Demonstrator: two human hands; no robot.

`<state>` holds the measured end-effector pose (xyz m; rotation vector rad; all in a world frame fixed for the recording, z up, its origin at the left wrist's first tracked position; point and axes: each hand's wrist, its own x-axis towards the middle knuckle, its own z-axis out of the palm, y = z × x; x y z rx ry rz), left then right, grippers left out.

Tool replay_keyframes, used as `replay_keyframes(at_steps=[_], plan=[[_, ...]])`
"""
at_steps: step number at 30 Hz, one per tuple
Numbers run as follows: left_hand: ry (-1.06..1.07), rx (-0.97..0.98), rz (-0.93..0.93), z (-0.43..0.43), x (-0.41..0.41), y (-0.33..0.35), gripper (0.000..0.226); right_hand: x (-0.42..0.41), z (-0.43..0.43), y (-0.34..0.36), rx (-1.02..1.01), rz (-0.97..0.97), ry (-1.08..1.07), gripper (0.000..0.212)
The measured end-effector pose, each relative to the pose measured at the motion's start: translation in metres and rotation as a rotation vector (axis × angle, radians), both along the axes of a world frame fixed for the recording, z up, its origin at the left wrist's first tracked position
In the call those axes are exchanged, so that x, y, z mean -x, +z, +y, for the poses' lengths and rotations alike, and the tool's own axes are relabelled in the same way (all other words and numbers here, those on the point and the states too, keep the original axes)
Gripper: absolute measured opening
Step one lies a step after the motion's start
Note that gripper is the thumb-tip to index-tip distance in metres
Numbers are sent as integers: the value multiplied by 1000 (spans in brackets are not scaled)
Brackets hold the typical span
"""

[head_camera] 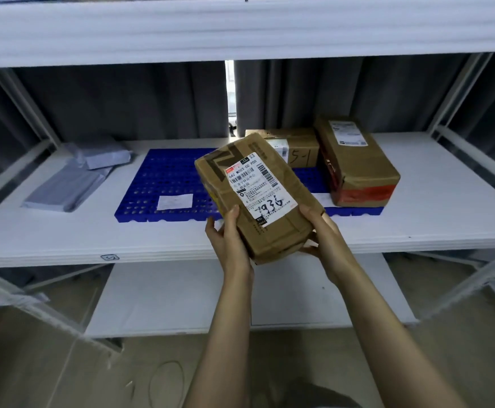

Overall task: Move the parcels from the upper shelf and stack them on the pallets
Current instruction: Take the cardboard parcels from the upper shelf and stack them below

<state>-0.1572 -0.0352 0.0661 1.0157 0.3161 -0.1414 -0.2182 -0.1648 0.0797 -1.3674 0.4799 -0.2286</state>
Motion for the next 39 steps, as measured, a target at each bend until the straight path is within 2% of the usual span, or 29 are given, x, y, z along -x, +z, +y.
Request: replay_keyframes(at_steps=[2,4,7,10,12,18,22,25,31,35,39], plan=[[-6,-21,-7,-5,-4,-1,97,-6,-6,2,11,-23,-21,23],[-23,-15,-18,-10,-10,-2,90,-13,-12,5,17,-62,-71,11],[-34,10,-32,-18,-24,2,80,-27,-24,9,3,-96,-104,15],[-32,-15,-58,-24,-42,8,90,-42,-39,13,-30,-99,-122,13],[-28,-40,-53,-26,-54,8,99,-51,-50,15,-42,-95,-101,15],[-10,-78,11,-31,-71,-2,96,-71,-64,14,4,-82,-67,20],[39,-68,50,-36,-77,-7,81,-82,-69,7,1,-76,-46,40],[101,-22,53,-39,-81,-8,81,-87,-76,5,4,-15,-30,57],[256,43,24,-46,-85,-12,88,-89,-75,6,4,87,112,53],[377,55,16,-53,-84,-16,90,-90,-59,1,-3,182,230,58],[349,39,-4,-58,-85,-21,99,-92,-58,-5,-63,182,174,62]])
